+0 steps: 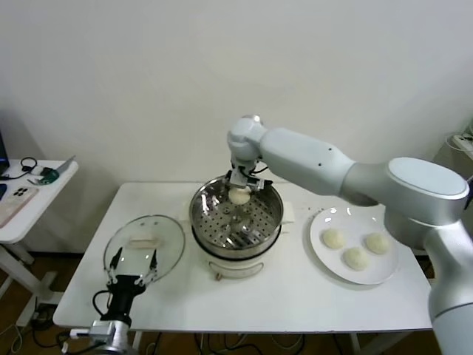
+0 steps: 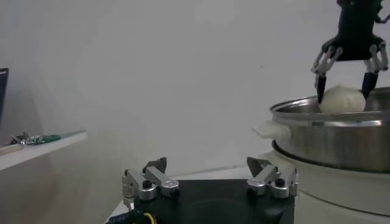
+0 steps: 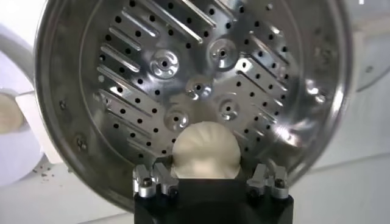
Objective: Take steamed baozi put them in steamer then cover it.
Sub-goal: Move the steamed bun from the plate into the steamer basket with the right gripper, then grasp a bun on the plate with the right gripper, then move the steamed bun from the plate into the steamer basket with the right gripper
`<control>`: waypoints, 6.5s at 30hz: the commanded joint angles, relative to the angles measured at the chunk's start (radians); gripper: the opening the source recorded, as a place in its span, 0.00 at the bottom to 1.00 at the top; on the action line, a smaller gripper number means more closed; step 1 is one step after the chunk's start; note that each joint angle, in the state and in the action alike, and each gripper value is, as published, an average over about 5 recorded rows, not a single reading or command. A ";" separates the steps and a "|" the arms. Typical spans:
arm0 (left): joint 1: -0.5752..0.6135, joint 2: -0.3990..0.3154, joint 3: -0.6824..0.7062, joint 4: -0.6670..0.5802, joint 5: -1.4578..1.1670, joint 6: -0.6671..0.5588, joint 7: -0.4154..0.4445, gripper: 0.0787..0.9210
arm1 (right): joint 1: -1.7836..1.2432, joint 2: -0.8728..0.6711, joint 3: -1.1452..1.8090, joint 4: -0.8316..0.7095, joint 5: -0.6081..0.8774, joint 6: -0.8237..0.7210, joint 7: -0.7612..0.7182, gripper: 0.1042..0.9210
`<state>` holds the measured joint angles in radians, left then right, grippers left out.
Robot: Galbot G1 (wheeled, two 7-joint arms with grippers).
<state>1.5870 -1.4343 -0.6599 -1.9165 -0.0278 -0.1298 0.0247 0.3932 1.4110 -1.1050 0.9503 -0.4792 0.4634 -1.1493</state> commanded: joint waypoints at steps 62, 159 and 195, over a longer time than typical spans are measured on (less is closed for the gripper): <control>0.011 0.038 0.005 -0.023 0.027 0.006 -0.006 0.88 | -0.248 -0.708 0.072 0.085 0.590 -0.683 0.078 0.88; 0.015 0.002 0.051 0.025 0.073 -0.036 -0.002 0.88 | 0.233 -0.059 -0.310 0.151 1.307 -0.950 0.277 0.74; 0.017 0.030 0.028 0.036 0.043 -0.044 -0.005 0.88 | 0.124 -0.009 -0.338 0.074 1.217 -0.936 0.277 0.85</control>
<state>1.6034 -1.4053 -0.6312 -1.8817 0.0162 -0.1731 0.0193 0.5204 1.3979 -1.4444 1.0246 0.7425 -0.4731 -0.8679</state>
